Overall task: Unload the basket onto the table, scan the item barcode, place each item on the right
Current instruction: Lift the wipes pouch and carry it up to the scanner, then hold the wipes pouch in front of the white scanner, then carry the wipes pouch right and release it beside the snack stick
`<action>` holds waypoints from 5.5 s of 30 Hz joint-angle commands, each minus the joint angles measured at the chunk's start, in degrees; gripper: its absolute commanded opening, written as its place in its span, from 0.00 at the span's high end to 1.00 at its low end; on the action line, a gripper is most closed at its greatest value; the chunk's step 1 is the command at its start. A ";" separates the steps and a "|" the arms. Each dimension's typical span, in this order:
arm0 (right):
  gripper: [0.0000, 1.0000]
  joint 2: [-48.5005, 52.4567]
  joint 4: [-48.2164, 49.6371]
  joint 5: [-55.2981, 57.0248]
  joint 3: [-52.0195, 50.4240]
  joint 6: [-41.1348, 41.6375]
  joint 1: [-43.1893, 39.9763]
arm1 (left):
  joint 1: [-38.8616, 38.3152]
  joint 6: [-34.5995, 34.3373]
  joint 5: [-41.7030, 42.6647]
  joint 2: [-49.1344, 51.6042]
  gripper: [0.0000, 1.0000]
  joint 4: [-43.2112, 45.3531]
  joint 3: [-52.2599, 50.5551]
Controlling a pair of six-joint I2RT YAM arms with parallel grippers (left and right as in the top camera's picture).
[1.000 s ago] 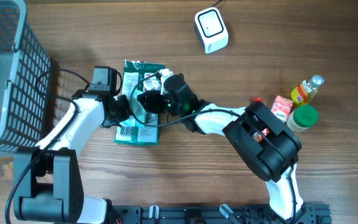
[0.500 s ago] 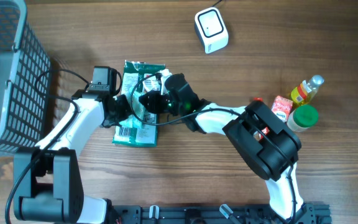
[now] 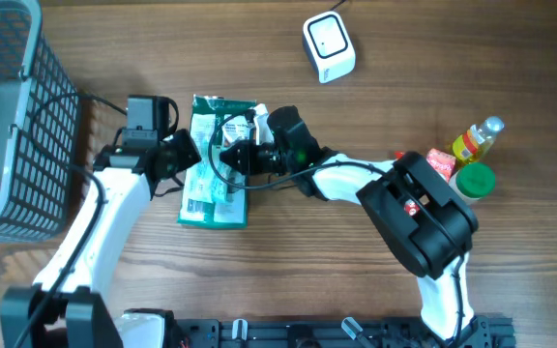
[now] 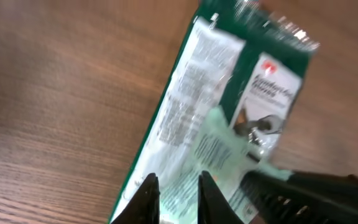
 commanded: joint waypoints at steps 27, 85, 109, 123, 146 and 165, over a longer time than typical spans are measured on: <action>0.96 -23.23 -46.86 -9.77 0.17 -40.02 -8.46 | 1.75 -0.52 -7.82 0.55 0.00 4.17 1.09; 0.96 9.70 -30.93 65.05 46.88 -98.73 -11.41 | 1.75 -0.52 -7.82 0.55 0.00 4.15 1.09; 0.96 10.08 -40.76 58.99 46.90 -62.95 -11.39 | 1.75 -0.52 -7.82 0.55 0.00 4.17 1.09; 0.96 -7.98 -63.19 56.98 46.90 -55.15 -13.05 | 1.75 -0.52 -7.82 0.55 0.00 4.15 1.09; 0.77 -8.83 -94.40 30.45 22.58 -45.16 -28.61 | 1.75 -0.52 -7.80 0.55 0.00 4.17 1.09; 0.43 -8.83 -79.69 19.91 16.81 -37.66 -24.00 | 1.75 -0.52 -7.82 0.55 0.00 4.15 1.09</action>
